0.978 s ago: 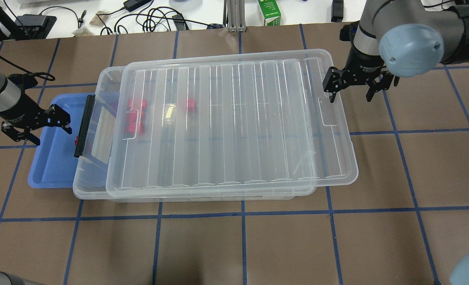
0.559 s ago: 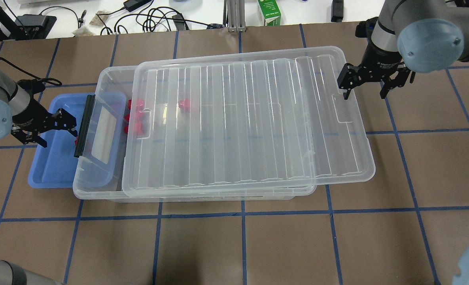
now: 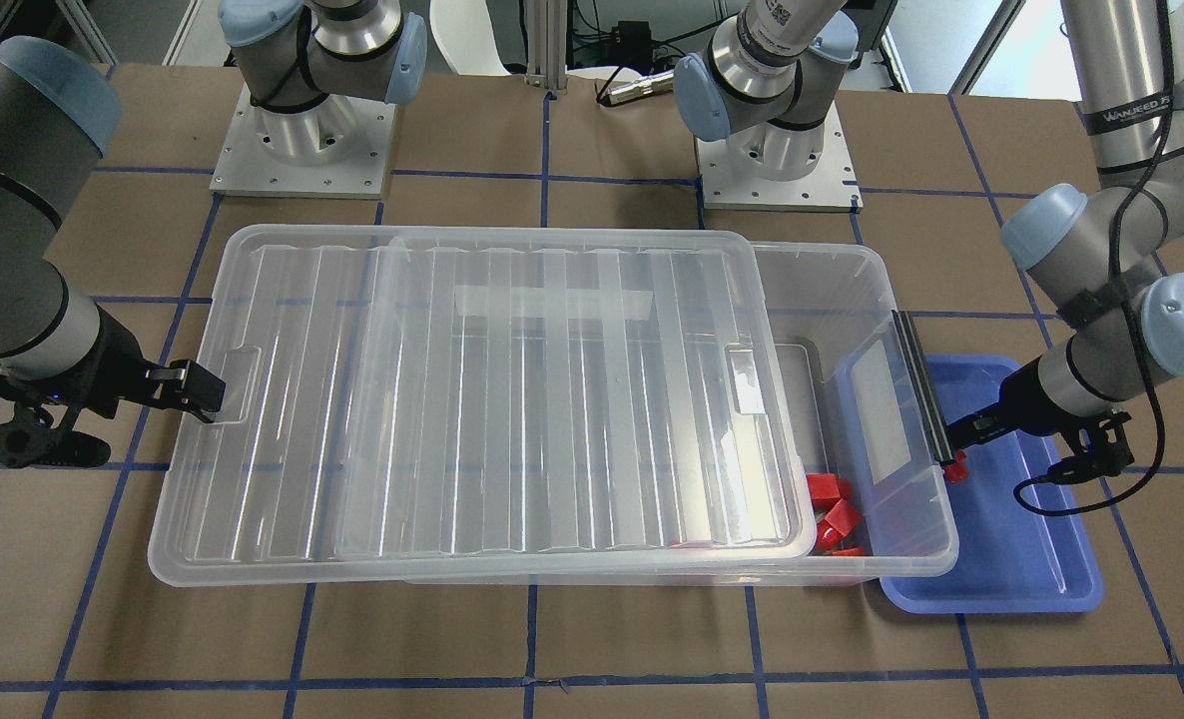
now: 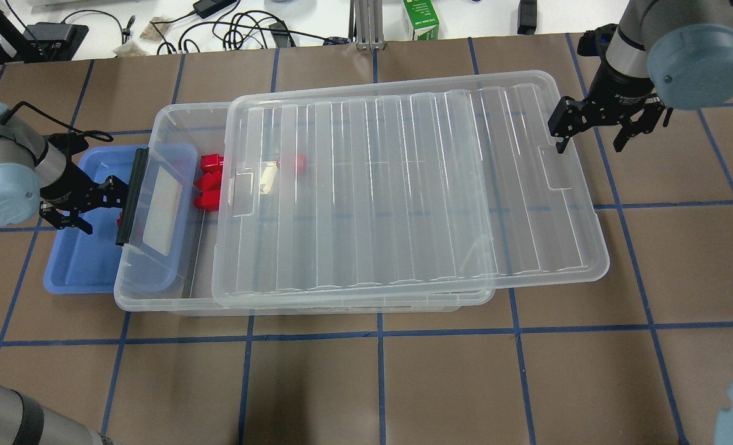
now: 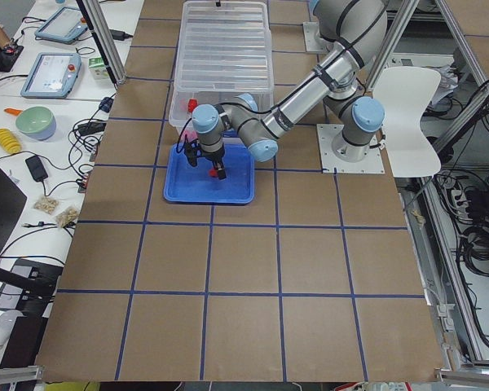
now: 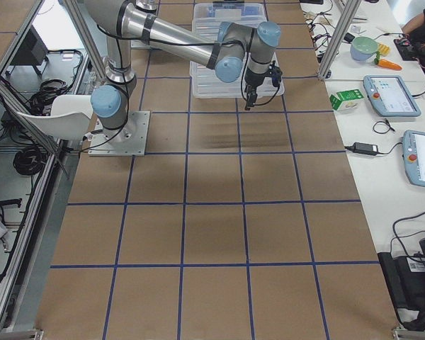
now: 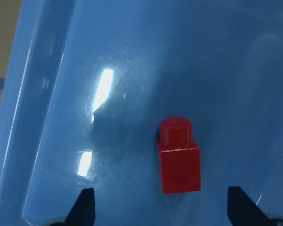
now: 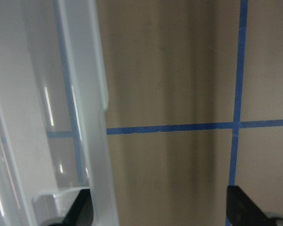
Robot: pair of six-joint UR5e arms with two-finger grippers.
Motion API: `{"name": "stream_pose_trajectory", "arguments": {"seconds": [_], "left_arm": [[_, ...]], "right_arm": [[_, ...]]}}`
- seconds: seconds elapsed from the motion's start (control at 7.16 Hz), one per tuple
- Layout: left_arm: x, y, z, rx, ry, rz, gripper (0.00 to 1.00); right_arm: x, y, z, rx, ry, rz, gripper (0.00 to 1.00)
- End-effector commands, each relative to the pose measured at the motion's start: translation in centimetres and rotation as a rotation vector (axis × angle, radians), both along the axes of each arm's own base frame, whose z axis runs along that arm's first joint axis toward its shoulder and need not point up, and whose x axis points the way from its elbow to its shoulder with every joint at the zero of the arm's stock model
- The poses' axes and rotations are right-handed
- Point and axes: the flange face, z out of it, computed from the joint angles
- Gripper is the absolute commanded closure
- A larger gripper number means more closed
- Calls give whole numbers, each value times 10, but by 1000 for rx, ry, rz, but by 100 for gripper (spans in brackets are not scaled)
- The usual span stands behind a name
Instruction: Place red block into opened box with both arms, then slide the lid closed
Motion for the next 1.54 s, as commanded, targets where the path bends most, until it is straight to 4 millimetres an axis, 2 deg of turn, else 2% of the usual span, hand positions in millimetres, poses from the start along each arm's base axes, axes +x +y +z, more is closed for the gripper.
{"name": "stream_pose_trajectory", "arguments": {"seconds": [0.0,0.56,0.84,1.12,1.26,1.4], "left_arm": [[-4,-4,-15,-4,47,5,0],[-1,-10,-24,-32,32,12,0],[-2,-12,-24,-48,51,16,0],[-3,-13,-23,-55,63,29,0],[-4,-14,-22,-59,63,29,2],[-4,-14,-24,-54,64,32,17]], "right_arm": [[-9,0,0,9,33,59,0],[-13,-1,1,8,34,75,0],[-31,0,2,13,51,78,0],[-36,0,1,16,48,91,0],[-36,0,1,16,48,91,0],[-35,0,3,13,49,93,0]]}}
